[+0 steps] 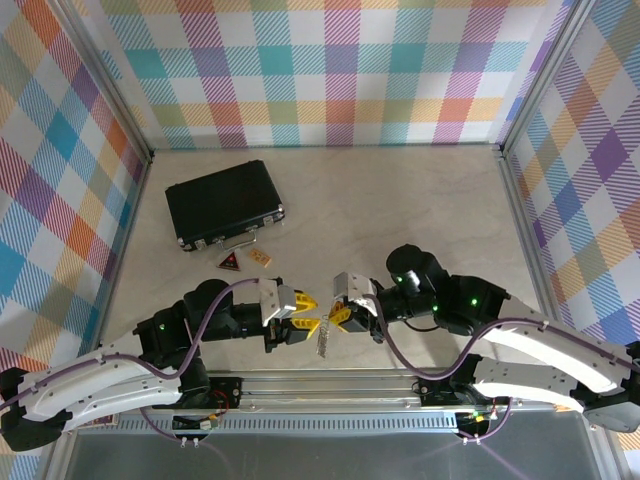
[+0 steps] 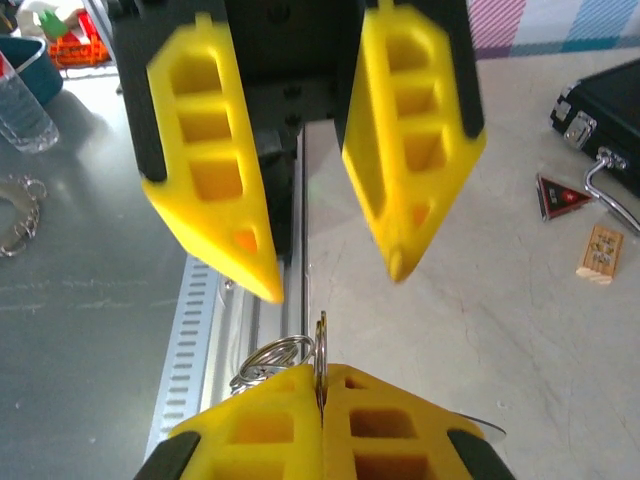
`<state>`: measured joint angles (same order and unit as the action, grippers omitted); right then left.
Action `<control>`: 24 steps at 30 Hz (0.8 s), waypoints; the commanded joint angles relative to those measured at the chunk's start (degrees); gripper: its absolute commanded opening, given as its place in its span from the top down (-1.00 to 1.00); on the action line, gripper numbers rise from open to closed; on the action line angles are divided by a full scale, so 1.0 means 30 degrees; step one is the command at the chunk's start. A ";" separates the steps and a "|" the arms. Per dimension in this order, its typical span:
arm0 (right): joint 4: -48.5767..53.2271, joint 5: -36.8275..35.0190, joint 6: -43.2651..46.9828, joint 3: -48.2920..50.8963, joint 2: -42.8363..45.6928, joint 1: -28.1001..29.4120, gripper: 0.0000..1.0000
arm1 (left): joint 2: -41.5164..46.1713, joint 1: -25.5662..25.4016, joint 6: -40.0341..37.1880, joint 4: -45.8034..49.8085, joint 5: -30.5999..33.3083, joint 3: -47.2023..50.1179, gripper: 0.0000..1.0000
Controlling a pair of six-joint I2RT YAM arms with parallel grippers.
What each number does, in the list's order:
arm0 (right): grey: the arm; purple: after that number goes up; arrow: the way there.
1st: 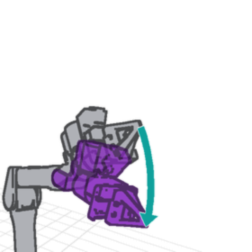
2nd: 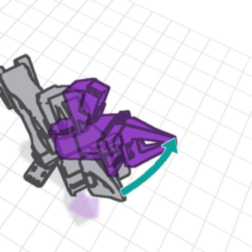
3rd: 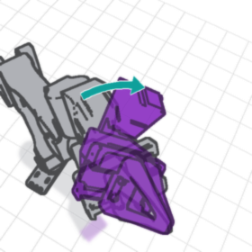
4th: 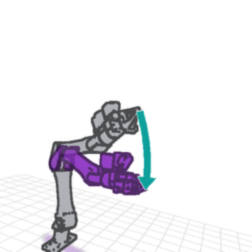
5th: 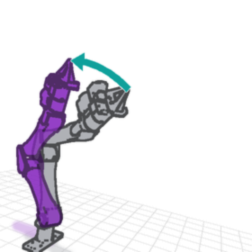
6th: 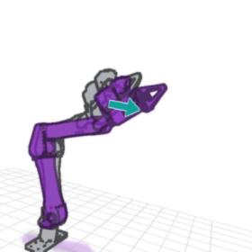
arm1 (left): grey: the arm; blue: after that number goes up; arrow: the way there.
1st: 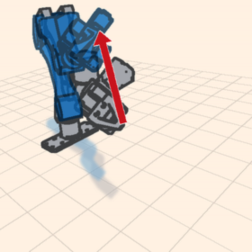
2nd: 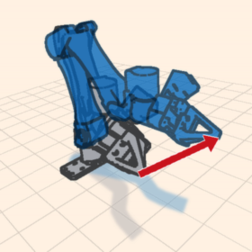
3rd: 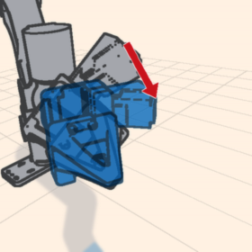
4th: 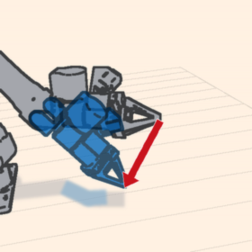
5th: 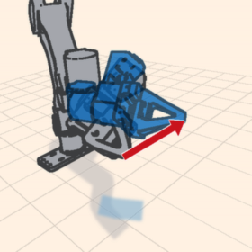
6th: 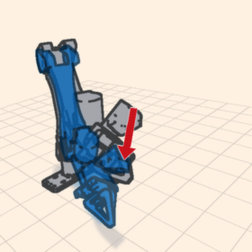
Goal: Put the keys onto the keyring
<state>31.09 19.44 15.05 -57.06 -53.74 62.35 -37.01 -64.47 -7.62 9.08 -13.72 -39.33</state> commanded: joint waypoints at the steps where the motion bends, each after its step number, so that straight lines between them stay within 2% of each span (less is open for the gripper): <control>1: 0.1874 -0.0494 0.1039 -0.1572 -0.0496 0.0245 1.00 | -0.0146 -0.0103 -0.0553 0.1074 0.0643 -0.0972 0.27; 14: 0.2819 -0.0036 0.0785 -0.2287 -0.1438 0.0546 1.00 | -0.1518 -0.0136 -0.0654 0.0797 -0.0134 -0.1330 0.40; 24: 0.2252 0.0908 0.0609 -0.2396 -0.1966 0.0674 1.00 | -0.1812 -0.0132 -0.0606 0.0088 -0.0233 -0.0985 0.50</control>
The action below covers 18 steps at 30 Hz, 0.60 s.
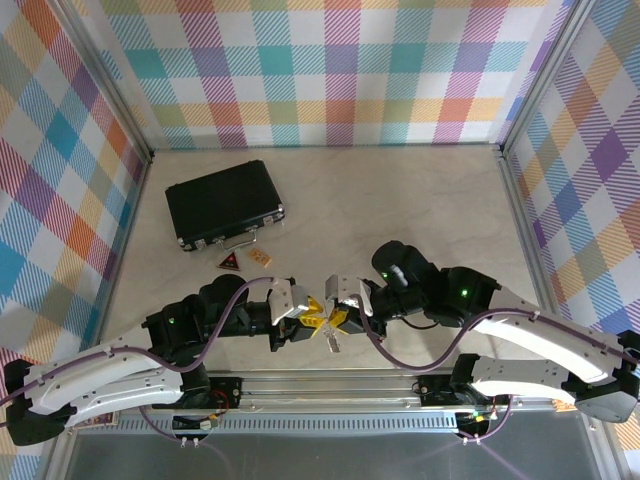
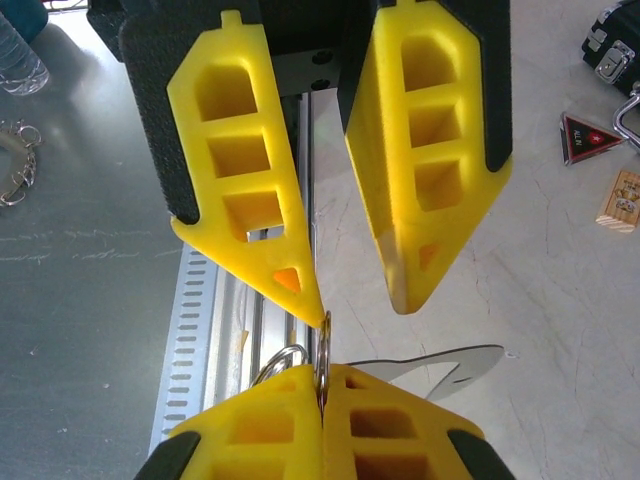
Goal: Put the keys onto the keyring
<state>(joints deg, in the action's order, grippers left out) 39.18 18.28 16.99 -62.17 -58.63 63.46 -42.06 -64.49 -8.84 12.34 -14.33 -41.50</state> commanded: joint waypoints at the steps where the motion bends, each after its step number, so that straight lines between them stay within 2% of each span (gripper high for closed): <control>1: -0.0489 0.1343 -0.0062 -0.0723 -0.0461 0.0316 1.00 | -0.0201 -0.0128 -0.0188 -0.1065 -0.0055 -0.0246 0.51; 18: -0.0829 0.1728 -0.0091 -0.0926 -0.0566 0.0383 1.00 | -0.0317 -0.0125 -0.0476 -0.0988 0.0109 -0.0142 0.67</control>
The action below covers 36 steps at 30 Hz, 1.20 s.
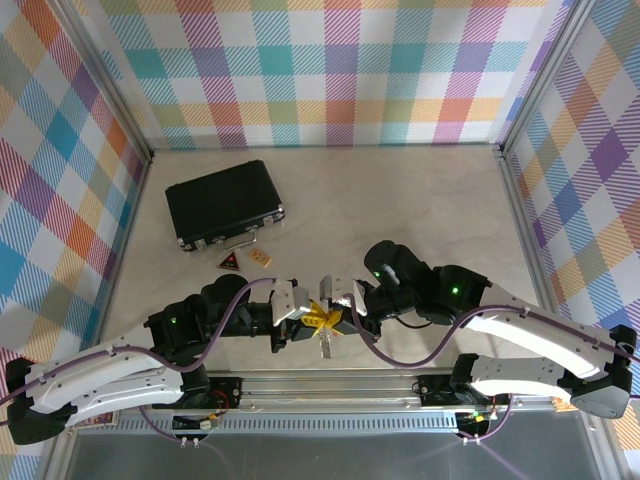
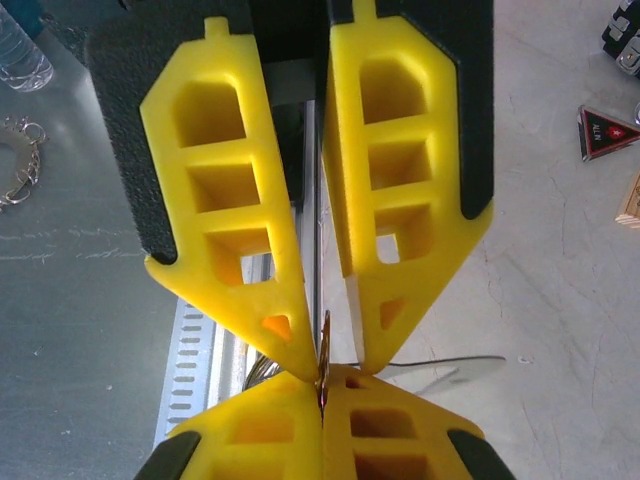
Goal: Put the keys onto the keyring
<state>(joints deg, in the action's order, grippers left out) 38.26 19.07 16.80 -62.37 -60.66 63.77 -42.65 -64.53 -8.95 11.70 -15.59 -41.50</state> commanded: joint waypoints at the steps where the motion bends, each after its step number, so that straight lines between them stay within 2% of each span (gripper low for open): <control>1: -0.0509 0.1451 -0.0004 -0.0875 0.0109 0.0283 1.00 | -0.0156 -0.0110 -0.0473 -0.0673 0.0590 -0.0143 0.67; 11: 0.0108 0.0733 0.0260 -0.1036 0.0185 0.0291 1.00 | -0.0006 -0.0133 -0.0501 -0.0239 0.0577 -0.0170 0.65; 25: -0.0268 0.1471 0.0173 -0.0861 0.0346 0.0292 1.00 | 0.0066 -0.0345 -0.0501 -0.0273 0.0307 -0.0088 0.99; 33: -0.0473 0.1488 -0.0147 -0.0700 0.0561 0.0298 0.99 | 0.0874 -0.0432 -0.0284 -0.1364 -0.0100 0.0118 1.00; 36: -0.0840 0.1436 -0.0408 -0.0457 0.0807 0.0292 0.76 | 0.1279 -0.0436 -0.0158 -0.1912 -0.0369 0.0238 1.00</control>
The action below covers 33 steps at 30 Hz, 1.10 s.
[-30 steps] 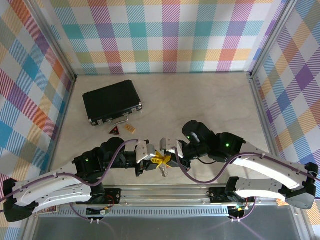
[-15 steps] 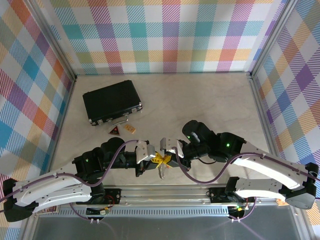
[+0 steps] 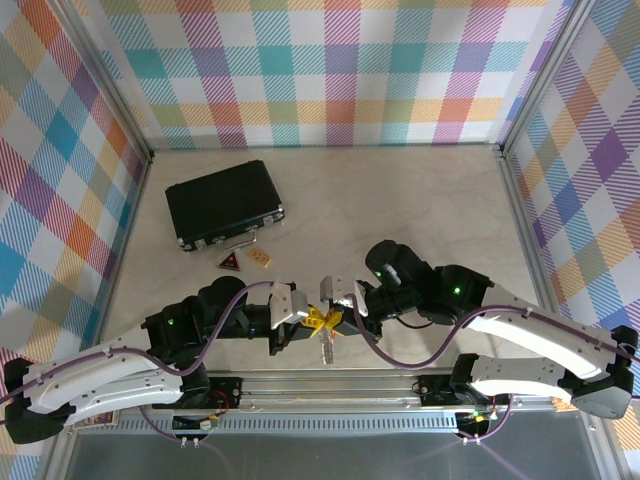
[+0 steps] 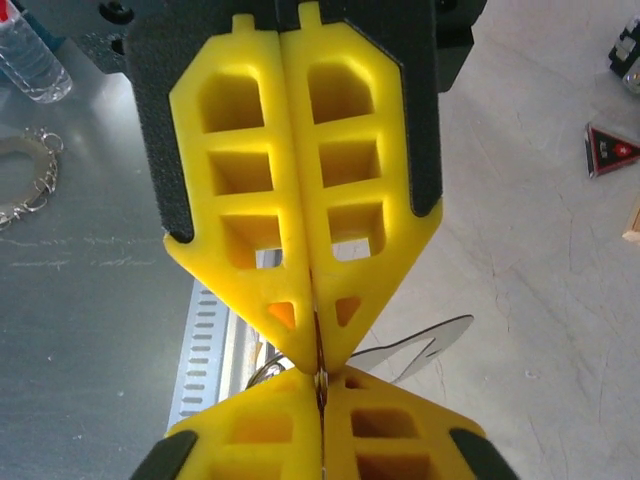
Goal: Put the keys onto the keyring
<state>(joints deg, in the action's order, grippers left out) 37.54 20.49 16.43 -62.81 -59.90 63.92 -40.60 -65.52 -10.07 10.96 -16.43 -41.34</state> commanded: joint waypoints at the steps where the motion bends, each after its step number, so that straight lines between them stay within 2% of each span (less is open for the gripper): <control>1: -0.0793 0.0963 -0.0372 -0.0208 0.0607 0.0253 0.69 | 0.0689 -0.0106 0.0249 -0.1773 -0.0224 0.0227 1.00; 5: -0.1524 0.1050 -0.0739 0.0203 0.0775 0.0243 0.59 | 0.0847 -0.0110 0.0392 -0.2196 -0.0573 0.0346 1.00; 10: -0.2373 0.0970 -0.1020 0.0652 0.1023 0.0229 0.58 | 0.0946 -0.0105 0.0499 -0.2564 -0.0874 0.0424 1.00; 13: -0.2834 0.1079 -0.1110 0.0892 0.1183 0.0248 0.63 | 0.1031 -0.0105 0.0541 -0.2778 -0.1053 0.0498 1.00; 22: -0.2906 0.0531 -0.0964 0.1126 0.1486 0.0231 1.00 | 0.1192 -0.0105 0.0775 -0.3131 -0.1205 0.0745 1.00; 27: -0.2051 -0.0286 -0.0435 0.0829 0.1642 0.0228 1.00 | 0.1315 -0.0105 0.0511 -0.2010 -0.0178 0.0501 1.00; 30: -0.1005 -0.0825 0.0083 0.0324 0.1480 0.0233 1.00 | 0.1073 -0.0112 0.0006 -0.0321 0.1062 0.0054 0.55; 32: -0.0409 -0.1086 0.0334 0.0029 0.1265 0.0229 1.00 | 0.0865 -0.0112 -0.0098 0.0331 0.1356 -0.0112 0.38; 33: -0.0235 -0.1144 0.0423 -0.0080 0.1201 0.0246 1.00 | 0.0824 -0.0105 -0.0080 0.0402 0.1373 -0.0117 0.36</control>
<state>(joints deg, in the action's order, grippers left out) 34.06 18.37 15.55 -60.27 -56.21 64.23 -38.11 -65.56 -9.39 8.99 -14.74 -39.66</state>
